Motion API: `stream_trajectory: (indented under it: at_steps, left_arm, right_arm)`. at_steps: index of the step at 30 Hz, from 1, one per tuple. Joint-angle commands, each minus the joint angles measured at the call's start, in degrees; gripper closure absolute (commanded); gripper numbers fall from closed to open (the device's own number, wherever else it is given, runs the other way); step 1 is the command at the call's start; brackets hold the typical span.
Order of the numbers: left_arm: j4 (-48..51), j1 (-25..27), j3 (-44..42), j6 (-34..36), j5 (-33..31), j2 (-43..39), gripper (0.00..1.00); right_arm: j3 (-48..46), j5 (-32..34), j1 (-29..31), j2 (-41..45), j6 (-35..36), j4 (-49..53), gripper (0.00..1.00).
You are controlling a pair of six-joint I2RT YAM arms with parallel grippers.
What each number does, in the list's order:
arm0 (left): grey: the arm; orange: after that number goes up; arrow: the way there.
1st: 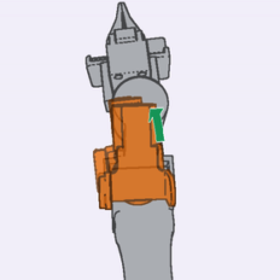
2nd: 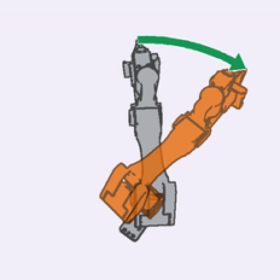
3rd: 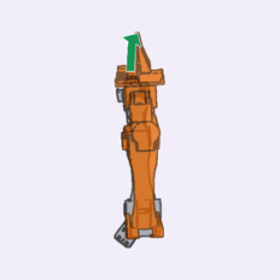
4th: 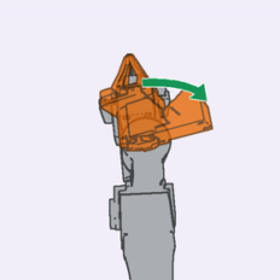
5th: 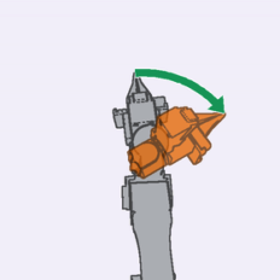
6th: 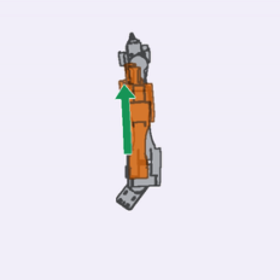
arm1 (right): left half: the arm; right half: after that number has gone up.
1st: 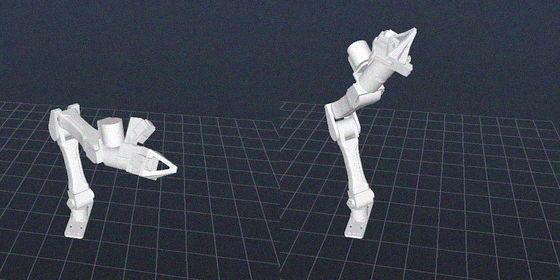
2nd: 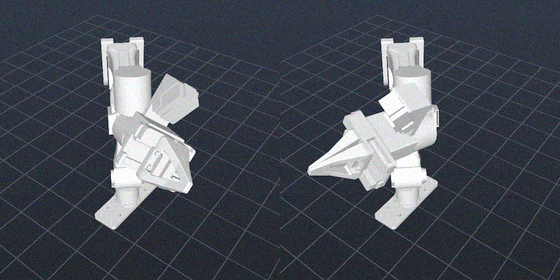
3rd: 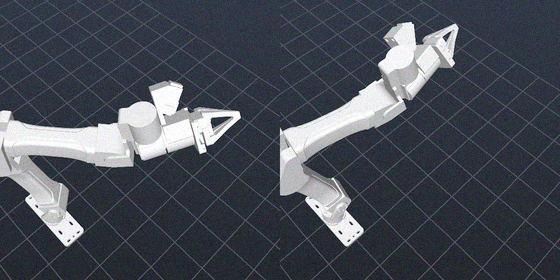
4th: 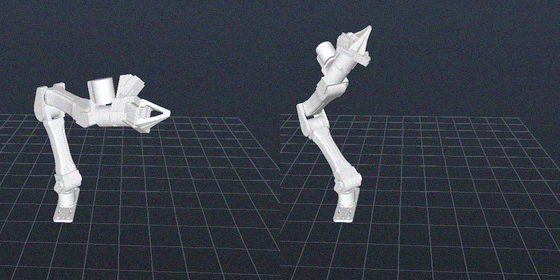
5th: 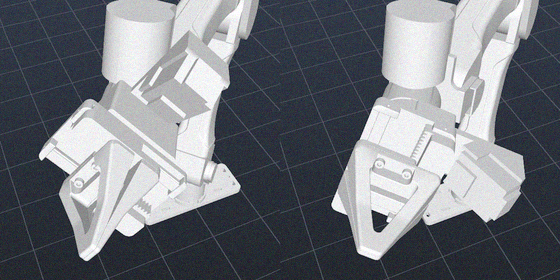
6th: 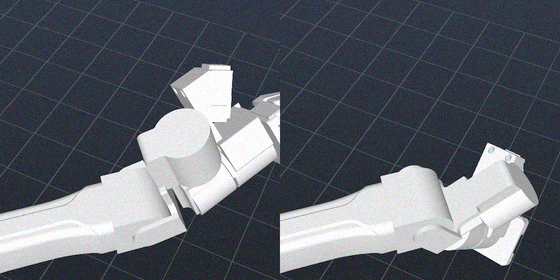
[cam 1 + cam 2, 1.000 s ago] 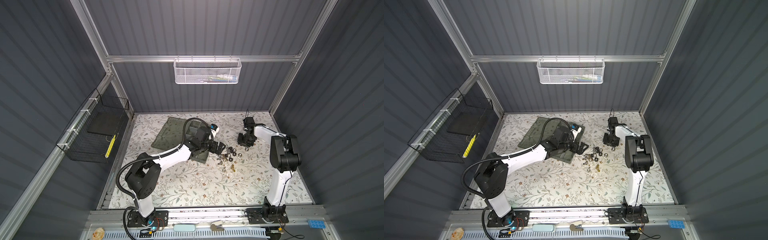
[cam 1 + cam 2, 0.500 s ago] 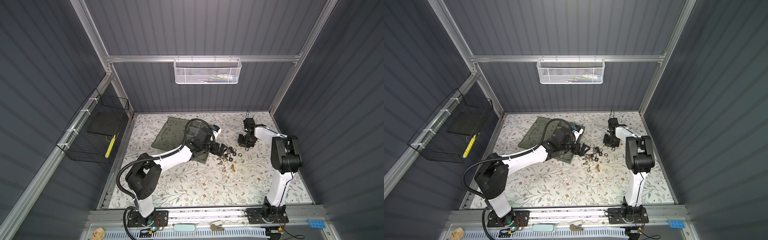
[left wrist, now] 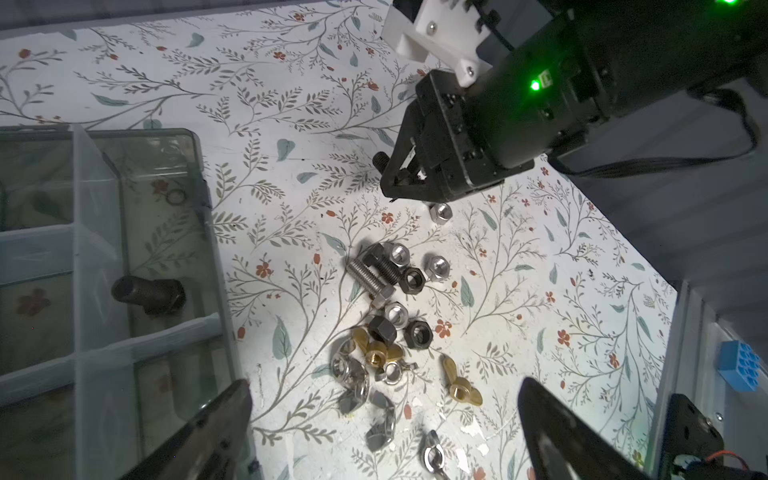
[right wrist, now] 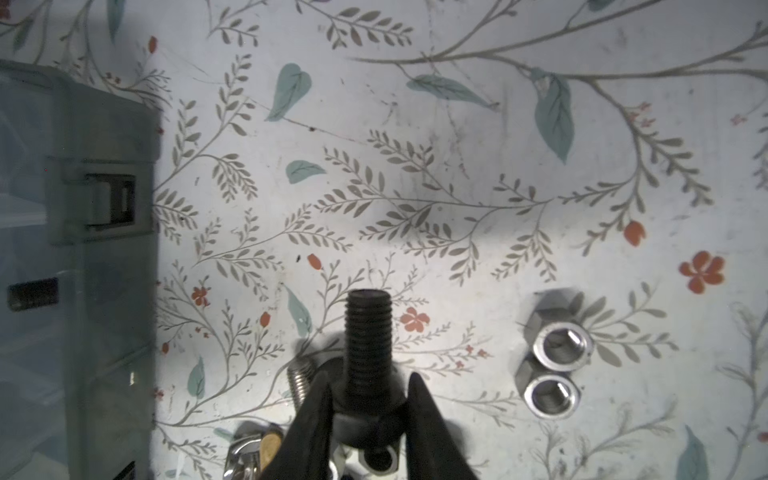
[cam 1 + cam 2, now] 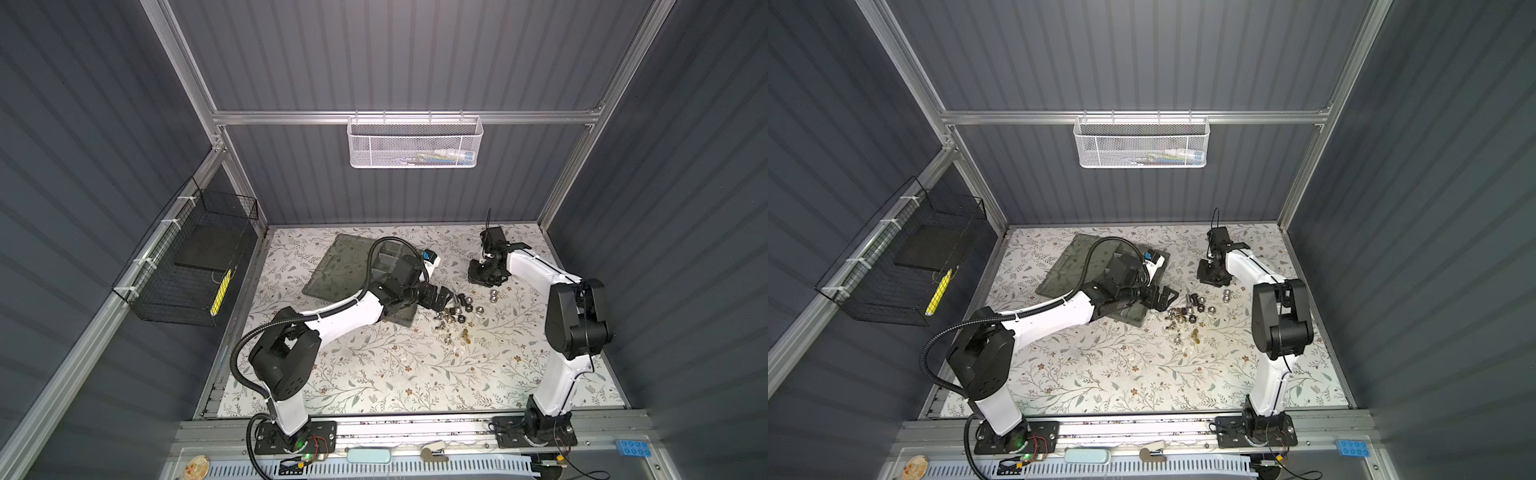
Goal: Sort the screws and nuts into containers
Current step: 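Carry the second black bolt over the box with the right gripper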
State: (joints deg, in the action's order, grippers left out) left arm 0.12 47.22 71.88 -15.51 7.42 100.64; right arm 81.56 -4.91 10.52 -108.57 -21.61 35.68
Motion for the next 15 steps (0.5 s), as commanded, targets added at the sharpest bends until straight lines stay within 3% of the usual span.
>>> stream_trajectory:
  at_steps: [1,8,15]
  left_arm:
    - [0.96,-0.27,-0.28,-0.28,-3.17,-3.80,0.00]
    - [3.34,-3.34,-1.16,-4.84,-1.44,-6.68,0.00]
    - [2.62,-4.46,-7.16,-6.62,-4.01,-12.42,0.00]
  right_arm:
    - [3.06,-1.78,1.64,2.42,-1.02,1.06,0.79]
    - [8.32,-4.35,5.08,2.23,-2.72,0.47,0.79]
    - [14.82,-7.47,8.58,-0.38,-3.68,-0.25,0.80]
